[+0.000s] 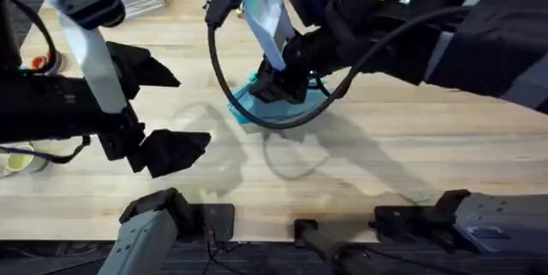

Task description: Unzip the bag, pick up the pens from the table one at a time and place them inside, then zip the bag closed.

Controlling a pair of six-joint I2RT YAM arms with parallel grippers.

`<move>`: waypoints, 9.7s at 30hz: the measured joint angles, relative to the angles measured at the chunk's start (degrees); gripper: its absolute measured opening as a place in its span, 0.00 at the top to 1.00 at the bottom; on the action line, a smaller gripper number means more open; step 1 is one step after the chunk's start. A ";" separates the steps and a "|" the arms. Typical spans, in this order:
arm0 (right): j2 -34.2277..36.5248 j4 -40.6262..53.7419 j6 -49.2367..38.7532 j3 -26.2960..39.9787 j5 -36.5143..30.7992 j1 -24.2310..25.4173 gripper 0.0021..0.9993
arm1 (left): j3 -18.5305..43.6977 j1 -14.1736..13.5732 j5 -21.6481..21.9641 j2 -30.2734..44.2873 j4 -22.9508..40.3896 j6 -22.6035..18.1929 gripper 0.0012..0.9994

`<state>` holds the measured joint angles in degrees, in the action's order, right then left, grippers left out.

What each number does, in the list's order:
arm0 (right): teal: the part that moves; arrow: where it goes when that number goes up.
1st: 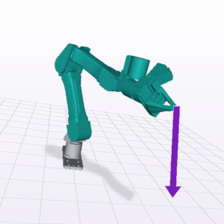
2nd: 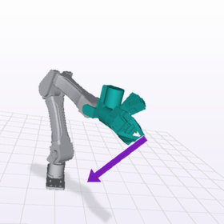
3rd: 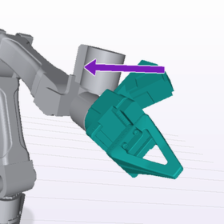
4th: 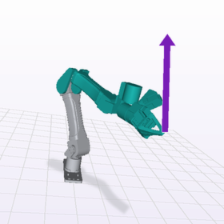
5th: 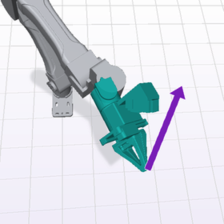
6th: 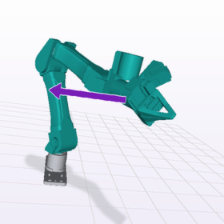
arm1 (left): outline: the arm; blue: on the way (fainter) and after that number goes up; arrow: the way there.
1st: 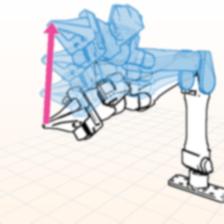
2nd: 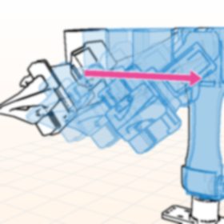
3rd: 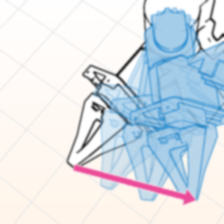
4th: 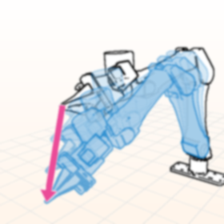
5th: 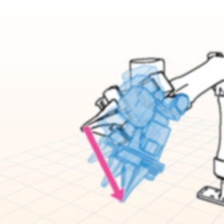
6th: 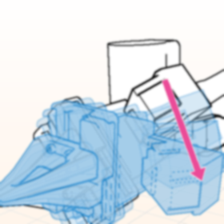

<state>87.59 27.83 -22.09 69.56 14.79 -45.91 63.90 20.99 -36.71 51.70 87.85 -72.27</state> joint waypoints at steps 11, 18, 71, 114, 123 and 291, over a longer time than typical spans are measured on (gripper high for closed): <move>0.00 0.02 0.07 0.00 0.00 0.00 0.94 | 0.00 0.00 0.00 0.00 0.00 0.00 0.01; -0.53 -0.62 0.68 0.00 0.26 -0.04 0.50 | 0.00 0.00 0.00 0.00 0.00 0.00 0.01; -20.35 17.20 63.25 0.02 -25.77 -15.58 0.00 | 0.00 0.00 0.00 0.00 -0.66 0.00 0.01; -14.33 17.84 69.88 0.02 -30.19 -30.34 0.00 | 0.00 6.58 -1.68 24.83 2.58 -38.40 0.01; -9.61 16.46 77.07 0.02 -33.69 -30.71 0.00 | -0.02 6.58 -1.68 24.83 2.27 -38.75 0.01; 0.76 3.84 73.20 0.02 -41.98 -22.55 0.97 | -19.98 1.78 -18.74 24.83 -21.52 -37.45 0.01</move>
<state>88.36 31.68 51.11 69.58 -27.20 -68.46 43.92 22.77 -55.45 76.53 66.34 -109.72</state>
